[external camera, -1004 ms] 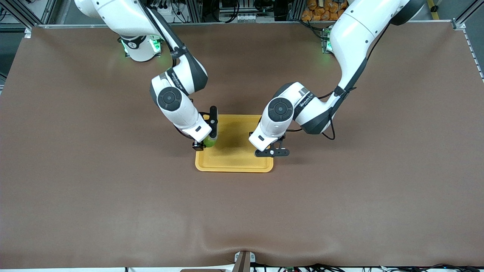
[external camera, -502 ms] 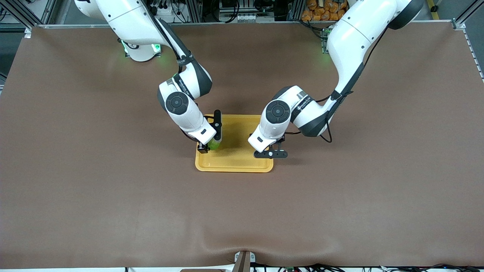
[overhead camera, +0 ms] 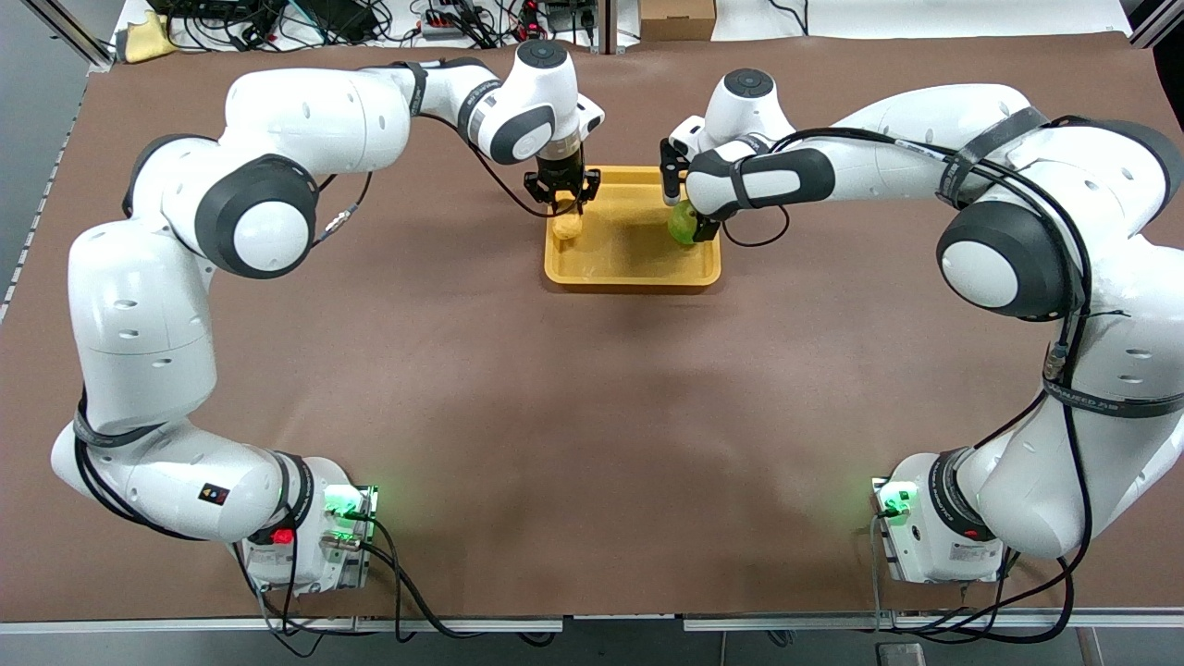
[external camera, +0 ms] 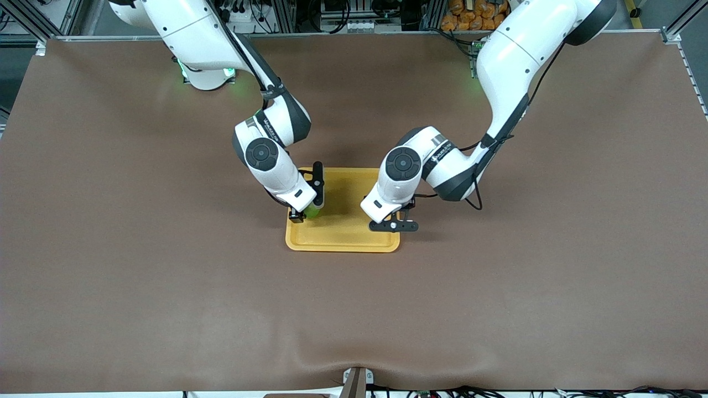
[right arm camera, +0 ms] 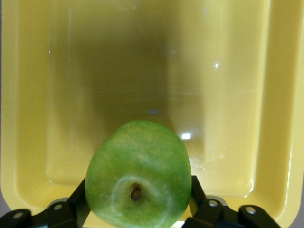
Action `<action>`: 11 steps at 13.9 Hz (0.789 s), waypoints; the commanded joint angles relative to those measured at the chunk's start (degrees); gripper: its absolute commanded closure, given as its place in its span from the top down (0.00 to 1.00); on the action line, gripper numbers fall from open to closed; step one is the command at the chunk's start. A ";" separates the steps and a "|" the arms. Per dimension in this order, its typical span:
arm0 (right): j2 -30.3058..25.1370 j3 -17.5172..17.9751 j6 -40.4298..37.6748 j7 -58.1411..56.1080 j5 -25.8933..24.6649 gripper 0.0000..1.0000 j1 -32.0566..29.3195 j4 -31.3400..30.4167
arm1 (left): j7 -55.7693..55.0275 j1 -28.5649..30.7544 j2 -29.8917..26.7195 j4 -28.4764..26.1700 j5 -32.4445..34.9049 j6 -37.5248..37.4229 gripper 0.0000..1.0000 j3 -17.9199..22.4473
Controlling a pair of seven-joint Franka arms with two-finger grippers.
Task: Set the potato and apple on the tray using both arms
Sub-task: 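Lower the apple and potato into the tray and open both grippers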
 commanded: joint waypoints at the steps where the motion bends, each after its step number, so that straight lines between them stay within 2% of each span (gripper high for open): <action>1: -0.10 -0.24 -0.01 -0.08 0.60 1.00 0.68 0.05 | 0.05 -1.05 1.55 2.24 1.33 0.06 0.20 0.53; 3: -0.10 -0.24 -0.09 -0.08 0.60 1.00 0.68 0.14 | 0.05 -1.40 1.81 2.24 1.42 0.06 0.31 0.53; 4: -0.10 -0.24 -0.09 0.00 0.60 1.00 0.68 0.14 | -0.03 -1.40 2.08 2.24 1.42 0.06 0.41 0.62; 7: -1.07 -0.24 -0.18 -0.87 0.52 1.00 0.59 0.32 | -0.12 -1.40 2.61 2.33 1.51 1.11 0.75 0.62; 8: -1.68 -0.24 -0.62 -1.05 0.43 1.00 0.42 0.32 | -0.12 -1.40 2.61 2.33 1.51 1.12 0.92 0.71; 9: -2.64 -0.33 -2.01 -1.83 0.34 1.00 0.42 0.41 | -0.03 -1.32 2.52 2.33 1.51 1.12 1.00 0.71; 11: -4.22 -0.42 -5.35 -2.89 0.34 1.00 -0.11 0.67 | -0.38 -1.14 1.82 2.42 1.42 1.12 1.00 0.71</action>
